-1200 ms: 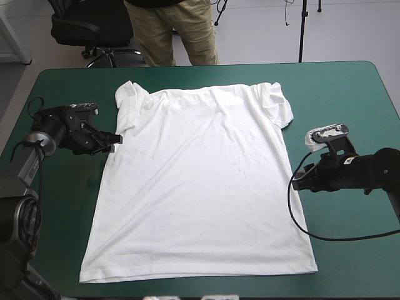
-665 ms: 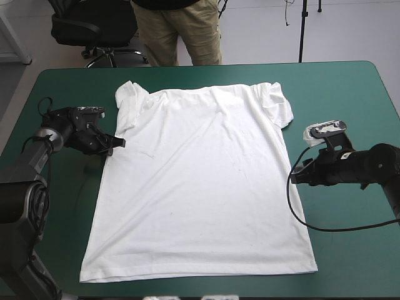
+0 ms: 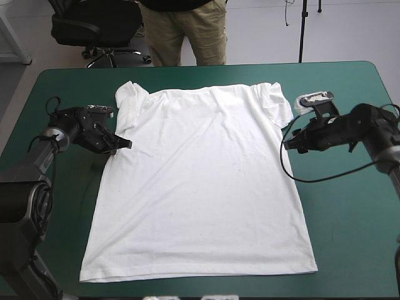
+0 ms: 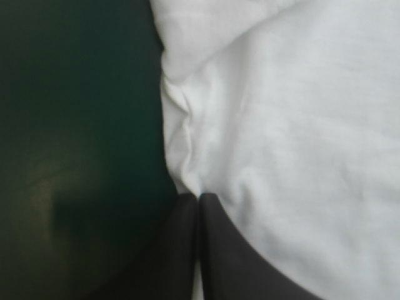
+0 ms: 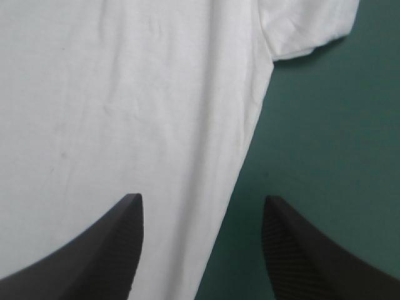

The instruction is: Fold the cloth

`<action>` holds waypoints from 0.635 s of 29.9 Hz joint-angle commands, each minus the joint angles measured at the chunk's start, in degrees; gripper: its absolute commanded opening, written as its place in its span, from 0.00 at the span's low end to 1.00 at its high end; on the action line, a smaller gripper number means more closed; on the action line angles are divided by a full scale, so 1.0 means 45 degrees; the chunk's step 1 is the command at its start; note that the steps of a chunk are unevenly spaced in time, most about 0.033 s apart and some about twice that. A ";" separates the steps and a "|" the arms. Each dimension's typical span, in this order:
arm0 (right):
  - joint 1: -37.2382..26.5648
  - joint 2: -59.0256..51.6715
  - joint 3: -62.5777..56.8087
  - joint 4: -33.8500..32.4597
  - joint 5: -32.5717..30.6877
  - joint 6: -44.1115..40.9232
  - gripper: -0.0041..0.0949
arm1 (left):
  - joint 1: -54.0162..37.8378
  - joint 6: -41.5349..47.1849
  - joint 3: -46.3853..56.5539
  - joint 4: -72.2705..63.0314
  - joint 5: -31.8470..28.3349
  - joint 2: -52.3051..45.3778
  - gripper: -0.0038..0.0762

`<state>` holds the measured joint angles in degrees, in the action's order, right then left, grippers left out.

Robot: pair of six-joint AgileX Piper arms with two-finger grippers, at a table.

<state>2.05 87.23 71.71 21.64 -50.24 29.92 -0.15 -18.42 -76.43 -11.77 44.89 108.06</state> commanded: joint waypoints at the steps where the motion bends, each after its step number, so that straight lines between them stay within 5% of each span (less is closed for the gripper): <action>1: 0.0680 0.1125 0.1650 -0.1049 0.0056 -0.0795 0.58 | 0.0278 0.0059 -0.0002 -0.0537 0.0158 -0.0030 0.03; 4: 0.1109 0.2457 0.2699 -0.2264 0.0000 -0.1667 0.57 | 0.0278 0.0059 -0.0002 -0.0537 0.0158 -0.0030 0.03; 14: 0.1198 0.5302 0.4551 -0.2450 -0.0307 -0.2199 0.53 | 0.0278 0.0059 -0.0002 -0.0515 0.0106 -0.0030 0.03; 19: 0.1198 0.6017 0.4551 -0.2483 -0.1334 -0.2224 0.43 | 0.0278 0.0059 -0.0002 -0.0515 0.0086 -0.0030 0.03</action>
<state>7.49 115.44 90.90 10.05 -53.48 19.94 -0.10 -18.42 -76.43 -11.77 44.84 108.06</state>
